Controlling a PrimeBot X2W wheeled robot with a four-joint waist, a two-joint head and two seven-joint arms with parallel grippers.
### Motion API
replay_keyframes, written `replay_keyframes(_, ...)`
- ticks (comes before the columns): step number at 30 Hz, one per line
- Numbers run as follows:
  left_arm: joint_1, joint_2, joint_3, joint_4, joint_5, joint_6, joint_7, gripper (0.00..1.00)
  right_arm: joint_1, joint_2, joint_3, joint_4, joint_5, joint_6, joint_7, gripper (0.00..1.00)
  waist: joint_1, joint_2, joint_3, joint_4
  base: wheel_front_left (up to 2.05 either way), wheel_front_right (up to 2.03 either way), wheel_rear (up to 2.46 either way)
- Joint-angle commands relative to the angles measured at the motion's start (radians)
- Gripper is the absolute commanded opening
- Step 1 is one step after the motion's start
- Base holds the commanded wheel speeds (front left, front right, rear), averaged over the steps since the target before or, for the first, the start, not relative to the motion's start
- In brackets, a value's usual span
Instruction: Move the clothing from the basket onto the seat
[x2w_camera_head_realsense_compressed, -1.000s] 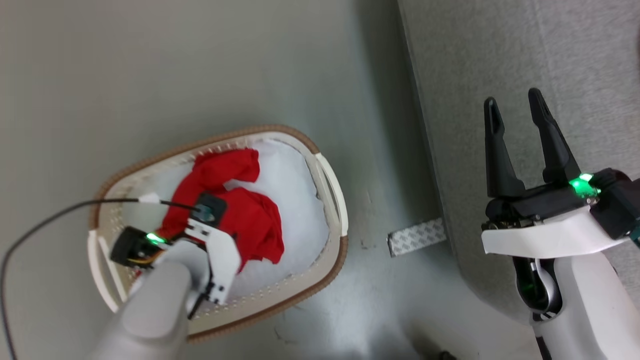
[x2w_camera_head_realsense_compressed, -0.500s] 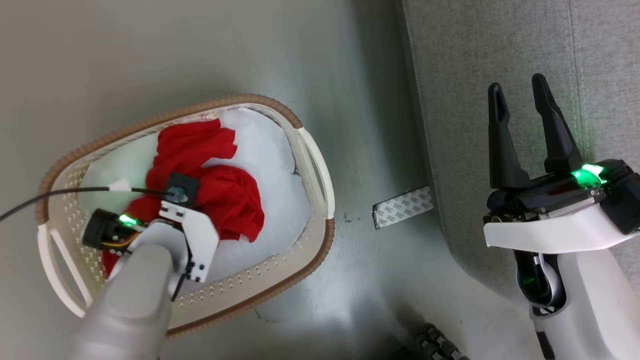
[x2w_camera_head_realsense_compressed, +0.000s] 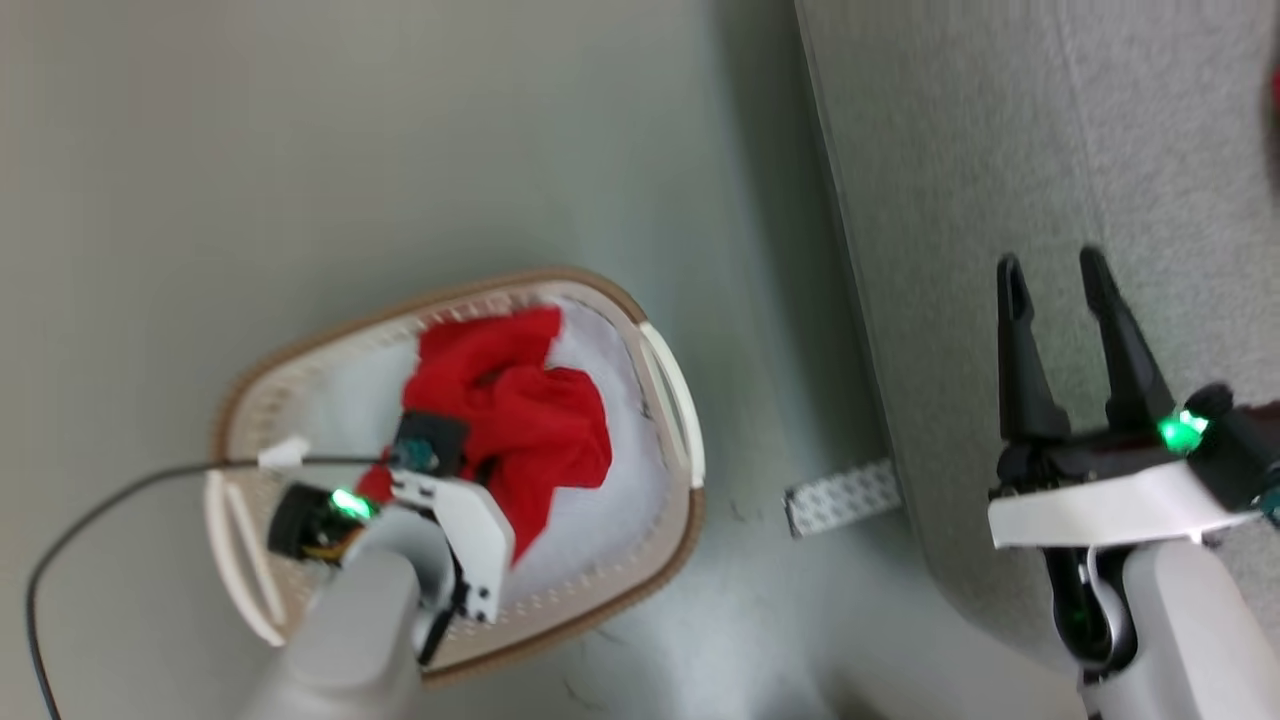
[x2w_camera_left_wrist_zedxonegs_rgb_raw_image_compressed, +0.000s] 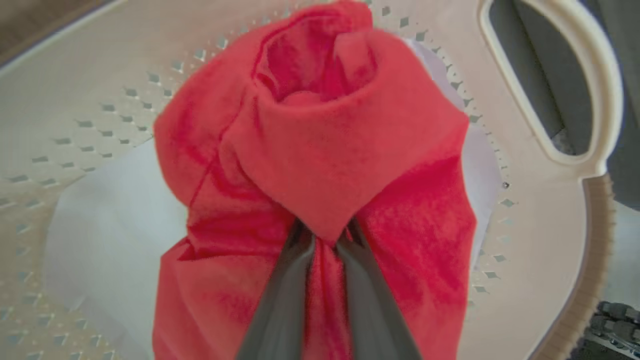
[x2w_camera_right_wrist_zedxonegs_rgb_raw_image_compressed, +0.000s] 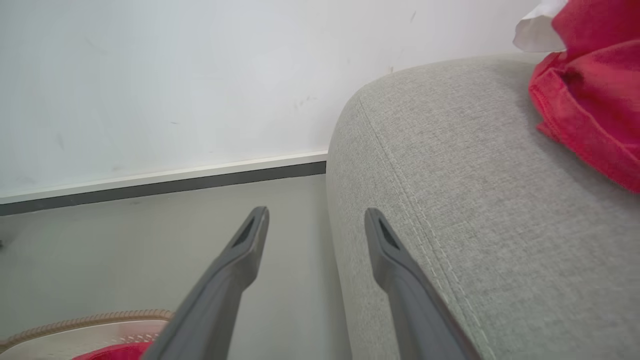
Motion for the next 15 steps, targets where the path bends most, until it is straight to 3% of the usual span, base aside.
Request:
replay_keyframes(1,0.036,-0.012,0.001,0.000,-0.028,-0.008,-0.021,0.00,0.033,-0.002,-0.012,0.016,-0.014,-0.002,-0.002,1.00,0.0000,0.0000,-0.110,0.062,0.00,0.00,0.00)
replay_keyframes(11,0.171,-0.047,-0.024,-0.075,-0.160,-0.034,-0.087,0.00,0.188,-0.003,-0.070,0.093,-0.085,-0.002,-0.002,1.00,0.0000,0.0000,-0.429,0.188,0.00,0.00,0.00)
replay_keyframes(15,0.218,-0.048,-0.073,-0.176,-0.260,-0.012,-0.077,0.00,0.249,-0.003,-0.084,0.114,-0.104,-0.002,-0.002,1.00,0.0000,0.0000,-0.535,0.230,0.00,0.00,0.00)
